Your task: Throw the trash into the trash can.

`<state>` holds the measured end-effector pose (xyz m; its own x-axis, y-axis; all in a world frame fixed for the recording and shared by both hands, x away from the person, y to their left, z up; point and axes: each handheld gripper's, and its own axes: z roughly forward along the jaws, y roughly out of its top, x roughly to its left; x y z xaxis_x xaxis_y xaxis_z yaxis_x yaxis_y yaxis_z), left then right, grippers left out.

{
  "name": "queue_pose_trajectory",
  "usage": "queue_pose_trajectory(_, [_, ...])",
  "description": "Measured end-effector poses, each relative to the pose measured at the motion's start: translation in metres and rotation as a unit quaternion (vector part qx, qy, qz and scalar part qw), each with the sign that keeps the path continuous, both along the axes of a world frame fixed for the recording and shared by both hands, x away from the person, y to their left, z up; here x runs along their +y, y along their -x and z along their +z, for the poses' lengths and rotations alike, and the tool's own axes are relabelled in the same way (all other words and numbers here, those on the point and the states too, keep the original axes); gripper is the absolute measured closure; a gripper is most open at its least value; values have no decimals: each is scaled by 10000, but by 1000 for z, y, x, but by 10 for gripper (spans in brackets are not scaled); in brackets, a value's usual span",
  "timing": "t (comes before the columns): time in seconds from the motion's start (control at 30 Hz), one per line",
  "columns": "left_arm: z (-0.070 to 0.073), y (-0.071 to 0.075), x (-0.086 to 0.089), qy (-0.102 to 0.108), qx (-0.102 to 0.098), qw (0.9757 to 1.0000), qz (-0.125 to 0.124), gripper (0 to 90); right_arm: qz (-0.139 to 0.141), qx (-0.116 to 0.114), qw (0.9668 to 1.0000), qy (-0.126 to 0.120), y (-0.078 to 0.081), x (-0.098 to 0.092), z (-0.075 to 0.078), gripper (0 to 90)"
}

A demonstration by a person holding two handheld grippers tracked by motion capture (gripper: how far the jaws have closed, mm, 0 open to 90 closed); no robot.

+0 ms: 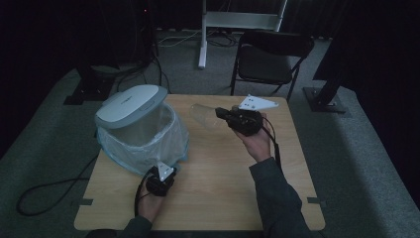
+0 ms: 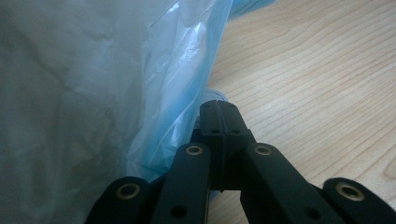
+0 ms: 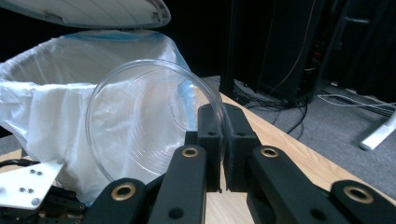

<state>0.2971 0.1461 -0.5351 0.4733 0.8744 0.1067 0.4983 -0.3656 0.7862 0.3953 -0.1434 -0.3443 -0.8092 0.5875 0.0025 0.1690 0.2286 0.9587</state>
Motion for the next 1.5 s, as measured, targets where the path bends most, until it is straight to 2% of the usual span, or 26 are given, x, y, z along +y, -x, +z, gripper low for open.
queue_pose_trajectory(0.47, [0,0,1,-38,-19,10000,-42,900,356,10,9987,-375,-2,11,2,871])
queue_pose_trajectory(0.93, [0,0,0,-20,-22,10000,-41,900,602,-53,9970,-474,-2,25,12,870])
queue_pose_trajectory(1.03, [0,0,0,48,4,10000,20,900,648,-76,9967,-485,-2,29,13,870])
queue_pose_trajectory(1.1, [0,0,1,-43,-41,10000,-48,900,698,-76,9963,-499,-2,31,14,871])
queue_pose_trajectory(1.23, [0,0,0,12,-21,10000,-17,900,768,-47,9957,-524,-2,37,14,870])
queue_pose_trajectory(1.5, [0,0,1,-32,-40,10000,-39,900,853,-24,9948,-559,-3,44,15,871])
